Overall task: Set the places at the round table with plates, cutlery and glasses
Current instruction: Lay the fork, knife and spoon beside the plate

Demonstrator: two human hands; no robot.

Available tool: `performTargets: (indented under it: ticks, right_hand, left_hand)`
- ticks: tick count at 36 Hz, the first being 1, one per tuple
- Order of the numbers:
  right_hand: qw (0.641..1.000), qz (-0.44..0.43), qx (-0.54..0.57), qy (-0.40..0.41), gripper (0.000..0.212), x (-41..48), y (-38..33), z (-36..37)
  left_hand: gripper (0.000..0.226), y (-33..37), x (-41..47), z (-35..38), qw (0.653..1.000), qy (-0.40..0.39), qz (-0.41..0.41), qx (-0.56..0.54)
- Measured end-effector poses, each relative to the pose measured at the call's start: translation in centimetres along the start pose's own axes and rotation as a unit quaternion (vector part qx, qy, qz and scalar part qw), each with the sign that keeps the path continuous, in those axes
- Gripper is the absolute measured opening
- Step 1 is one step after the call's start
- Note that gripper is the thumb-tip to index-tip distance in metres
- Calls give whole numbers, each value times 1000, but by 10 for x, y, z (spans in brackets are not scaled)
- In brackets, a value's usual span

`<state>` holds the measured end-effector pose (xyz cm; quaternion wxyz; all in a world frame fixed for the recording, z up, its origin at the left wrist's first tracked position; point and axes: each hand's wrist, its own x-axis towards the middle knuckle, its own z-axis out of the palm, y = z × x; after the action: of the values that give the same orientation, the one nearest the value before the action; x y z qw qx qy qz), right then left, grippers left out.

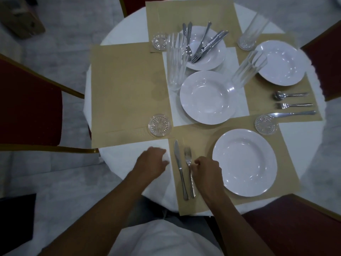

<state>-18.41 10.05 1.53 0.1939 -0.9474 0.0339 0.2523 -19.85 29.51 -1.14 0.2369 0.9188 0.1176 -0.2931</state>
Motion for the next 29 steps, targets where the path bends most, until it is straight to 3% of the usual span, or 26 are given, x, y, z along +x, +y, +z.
performTargets:
  ticks: [4,8,15,20,24,29]
  right_hand:
    - [999,-23,34,36,24,12,-22,-16]
    - [992,-31,81,94,20,37,-44,-28]
    - [968,-56,120,213,13,108,-74,-55]
    - [950,-83,129,273,14,167,-90,-79]
    - [948,-75,126,283,19,216,-95,-98]
    - [956,-67,106,267,24,273,-103,-115]
  left_hand:
    - [28,5,29,-64,994,86,8,-63]
    - [28,3,69,-117,987,136,21,-86]
    - [58,-7,159,-174,994,102,29,-23]
    - [64,-3,214,-190,997,63,53,7]
    - [81,1,250,-198,992,40,103,63]
    - [98,3,268,-204,996,14,66,64]
